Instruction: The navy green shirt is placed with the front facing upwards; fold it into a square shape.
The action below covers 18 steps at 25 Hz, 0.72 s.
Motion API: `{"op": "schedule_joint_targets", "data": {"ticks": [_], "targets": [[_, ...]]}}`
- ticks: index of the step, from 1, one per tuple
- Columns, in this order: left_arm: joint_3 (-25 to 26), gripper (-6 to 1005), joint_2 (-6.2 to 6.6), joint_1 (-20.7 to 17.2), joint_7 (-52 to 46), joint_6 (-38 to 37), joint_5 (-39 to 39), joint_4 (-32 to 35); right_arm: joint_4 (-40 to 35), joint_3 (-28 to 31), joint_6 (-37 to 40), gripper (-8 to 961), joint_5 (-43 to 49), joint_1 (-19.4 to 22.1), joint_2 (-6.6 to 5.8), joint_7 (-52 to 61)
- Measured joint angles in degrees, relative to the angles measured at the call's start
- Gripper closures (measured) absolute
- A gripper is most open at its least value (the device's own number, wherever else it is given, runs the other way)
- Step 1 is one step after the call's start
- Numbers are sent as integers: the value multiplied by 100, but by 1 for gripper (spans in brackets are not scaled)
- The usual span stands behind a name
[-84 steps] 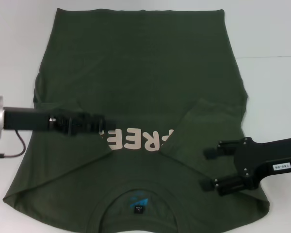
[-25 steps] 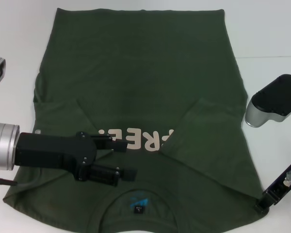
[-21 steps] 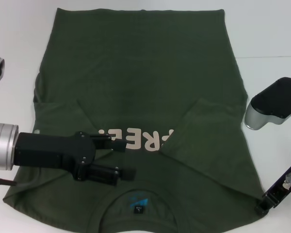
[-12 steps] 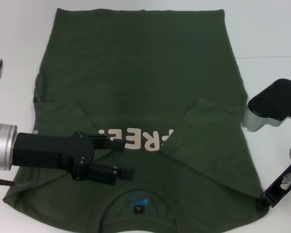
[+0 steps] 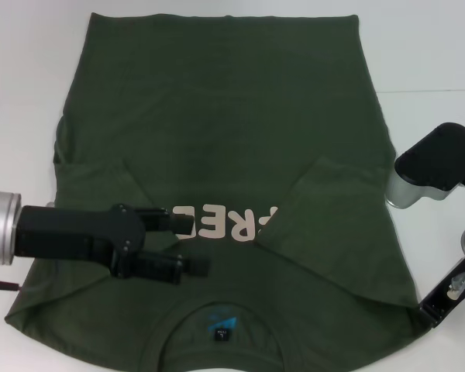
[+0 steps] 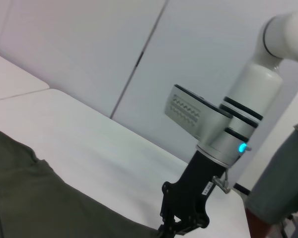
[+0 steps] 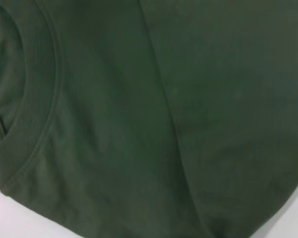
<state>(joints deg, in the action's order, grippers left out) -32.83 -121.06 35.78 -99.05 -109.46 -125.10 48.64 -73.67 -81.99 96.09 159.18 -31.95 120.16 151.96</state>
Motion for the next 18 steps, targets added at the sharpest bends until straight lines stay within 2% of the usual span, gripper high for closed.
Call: {"op": "schedule_joint_targets", "data": {"ticks": [1,4,5,6,7,10,12,14,18], "targets": [[0,120,0,0,0,0,0,0,-9,6,-4,918,10,2,-6,-24],[40,124,67,-8,-833,183,-133,211,-23,69,-12,917,29,1,-30,-87],[40,125,67,-8,-833,183,-133,211,-25,92,-15,917,34,-10,-38,-128],[43,126,106,-28,-1324,309,-264,421,-25,92,-15,917,34,-10,-38,-128],[79,127,166,-109,-2366,561,-708,1000,-32,93,-15,917,40,-17,-41,-149],[159,130,228,-202,-3515,715,-1534,1794,-62,95,-19,917,68,-33,-41,-188],[190,132,277,-211,-3957,671,-1934,2047,-72,96,-21,917,99,-43,-40,-194],[277,134,358,-183,-4464,419,-2471,2204,-76,100,-19,917,110,-46,-39,-196],[427,139,420,-121,-4719,138,-2894,2158,-84,104,16,917,113,-60,-37,-202]]}}
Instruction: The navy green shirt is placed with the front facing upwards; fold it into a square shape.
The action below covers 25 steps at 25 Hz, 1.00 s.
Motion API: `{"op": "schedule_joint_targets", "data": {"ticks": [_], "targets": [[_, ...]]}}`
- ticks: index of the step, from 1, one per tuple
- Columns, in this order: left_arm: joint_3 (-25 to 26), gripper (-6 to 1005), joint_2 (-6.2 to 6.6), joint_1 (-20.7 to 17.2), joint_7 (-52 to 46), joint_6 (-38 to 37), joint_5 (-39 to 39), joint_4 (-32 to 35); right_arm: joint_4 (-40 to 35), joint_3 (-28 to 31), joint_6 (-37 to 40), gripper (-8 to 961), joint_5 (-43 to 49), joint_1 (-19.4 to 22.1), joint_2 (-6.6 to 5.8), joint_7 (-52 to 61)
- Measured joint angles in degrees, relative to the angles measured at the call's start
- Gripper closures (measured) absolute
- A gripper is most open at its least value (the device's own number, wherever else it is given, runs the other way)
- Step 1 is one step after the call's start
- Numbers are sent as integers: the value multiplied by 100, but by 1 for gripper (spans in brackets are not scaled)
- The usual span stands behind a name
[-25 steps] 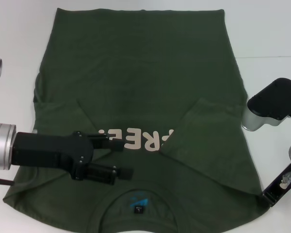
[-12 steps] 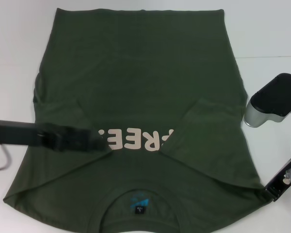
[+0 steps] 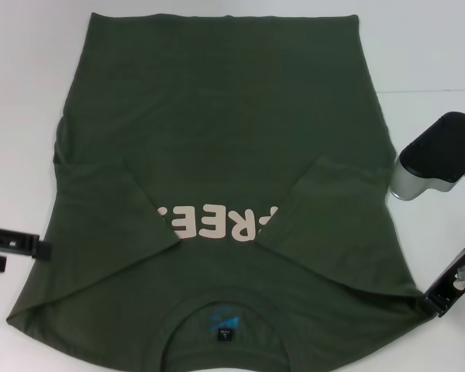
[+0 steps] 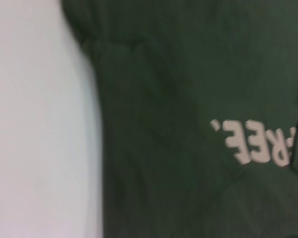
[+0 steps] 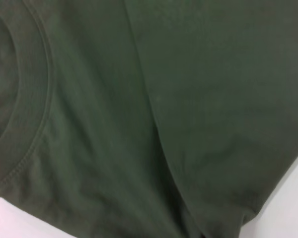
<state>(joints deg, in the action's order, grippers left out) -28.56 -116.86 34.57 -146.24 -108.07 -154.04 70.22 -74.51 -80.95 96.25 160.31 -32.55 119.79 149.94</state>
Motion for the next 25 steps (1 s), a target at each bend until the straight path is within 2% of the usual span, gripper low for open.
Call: {"op": "schedule_joint_targets", "data": {"ticks": [7,18,25], "targets": [[47,146,7,-28,-118,24,-215,-363,-4,51,0,918,1,-44,1,-34],[210,158,11,-73,-36,566,-792,-930,2,62,-10,918,-10,-59,1,-43],[181,166,14,-66,-4,706,-827,-1178,8,60,-20,918,-26,-58,0,-45]]}}
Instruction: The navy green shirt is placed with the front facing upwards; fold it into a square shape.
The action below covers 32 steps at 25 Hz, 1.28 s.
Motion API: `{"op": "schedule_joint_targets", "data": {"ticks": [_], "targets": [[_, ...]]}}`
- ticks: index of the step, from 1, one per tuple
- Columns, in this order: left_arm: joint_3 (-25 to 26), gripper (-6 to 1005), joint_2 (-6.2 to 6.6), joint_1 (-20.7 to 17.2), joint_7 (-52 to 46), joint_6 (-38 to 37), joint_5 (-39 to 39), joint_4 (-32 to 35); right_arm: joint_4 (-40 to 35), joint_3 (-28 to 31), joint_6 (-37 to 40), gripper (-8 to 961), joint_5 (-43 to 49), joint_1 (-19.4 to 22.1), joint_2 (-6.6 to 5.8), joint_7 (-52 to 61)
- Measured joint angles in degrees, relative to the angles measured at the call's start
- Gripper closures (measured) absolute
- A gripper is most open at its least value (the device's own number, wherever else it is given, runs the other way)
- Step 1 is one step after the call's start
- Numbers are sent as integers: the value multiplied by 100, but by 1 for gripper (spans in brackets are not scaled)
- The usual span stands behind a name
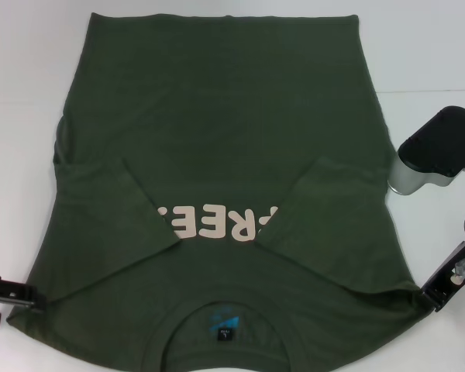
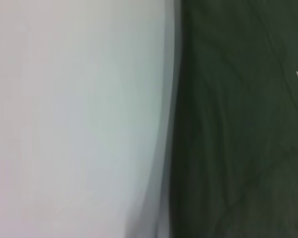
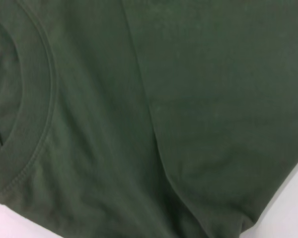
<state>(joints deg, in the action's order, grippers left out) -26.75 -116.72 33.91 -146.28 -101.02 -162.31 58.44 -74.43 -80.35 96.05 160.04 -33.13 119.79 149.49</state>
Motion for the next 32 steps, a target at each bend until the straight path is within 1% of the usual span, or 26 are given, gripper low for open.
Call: {"op": "schedule_joint_targets", "data": {"ticks": [6,22,28,32], "targets": [[-16,172,3,49,22,102,-3,-212,0,-11,-8,917,-11,0,6,-8],[-32,190,24,142,8,191,-2,-397,26,-33,3,917,-8,0,9,-8],[-32,196,27,142,-22,331,0,-399,26,-33,-2,917,-8,4,10,-8],[-42,289,24,146,9,339,-1,-408,23,-33,4,916,-8,10,19,-8]]}}
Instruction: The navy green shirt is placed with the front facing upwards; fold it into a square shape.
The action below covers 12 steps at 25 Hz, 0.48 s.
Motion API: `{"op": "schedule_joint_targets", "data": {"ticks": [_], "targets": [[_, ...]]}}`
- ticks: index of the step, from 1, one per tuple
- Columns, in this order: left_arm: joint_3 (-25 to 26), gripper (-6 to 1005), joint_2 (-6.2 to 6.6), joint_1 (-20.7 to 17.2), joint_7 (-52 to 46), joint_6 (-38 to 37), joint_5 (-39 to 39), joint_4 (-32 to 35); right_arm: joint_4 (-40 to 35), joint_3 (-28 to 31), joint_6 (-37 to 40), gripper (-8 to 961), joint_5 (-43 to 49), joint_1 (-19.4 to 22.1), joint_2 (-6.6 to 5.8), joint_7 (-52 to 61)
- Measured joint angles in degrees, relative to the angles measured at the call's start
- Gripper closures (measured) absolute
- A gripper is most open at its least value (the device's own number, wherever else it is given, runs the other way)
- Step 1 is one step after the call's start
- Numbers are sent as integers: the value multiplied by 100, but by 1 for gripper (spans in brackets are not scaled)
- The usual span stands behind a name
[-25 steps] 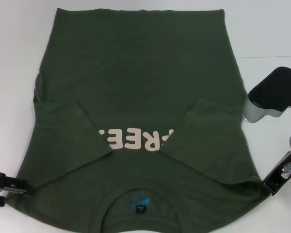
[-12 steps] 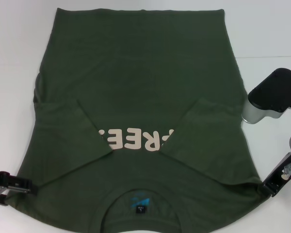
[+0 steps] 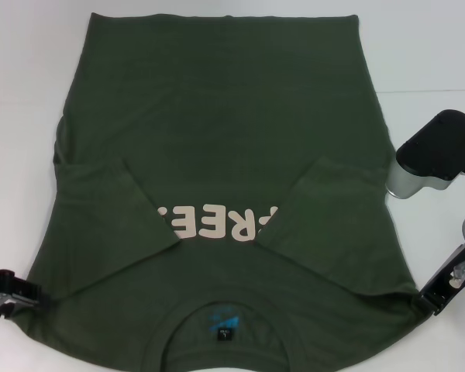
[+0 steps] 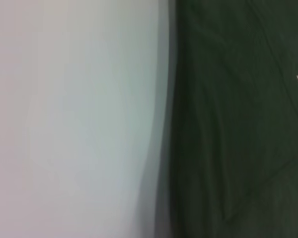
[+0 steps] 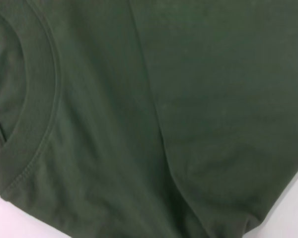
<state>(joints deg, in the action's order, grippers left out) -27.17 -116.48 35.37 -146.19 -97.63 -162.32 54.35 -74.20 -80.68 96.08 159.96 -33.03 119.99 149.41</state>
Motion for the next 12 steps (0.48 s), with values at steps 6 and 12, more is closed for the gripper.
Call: {"op": "schedule_joint_targets", "data": {"ticks": [6,12], "targets": [[-14,429,-9,-4,56,-5,-2,-45,-13,8,8,916,-2,8,-1,0],[-61,673,-15,-11,66,-2,-2,-48,-11,9,2,916,-12,8,-2,0]]}}
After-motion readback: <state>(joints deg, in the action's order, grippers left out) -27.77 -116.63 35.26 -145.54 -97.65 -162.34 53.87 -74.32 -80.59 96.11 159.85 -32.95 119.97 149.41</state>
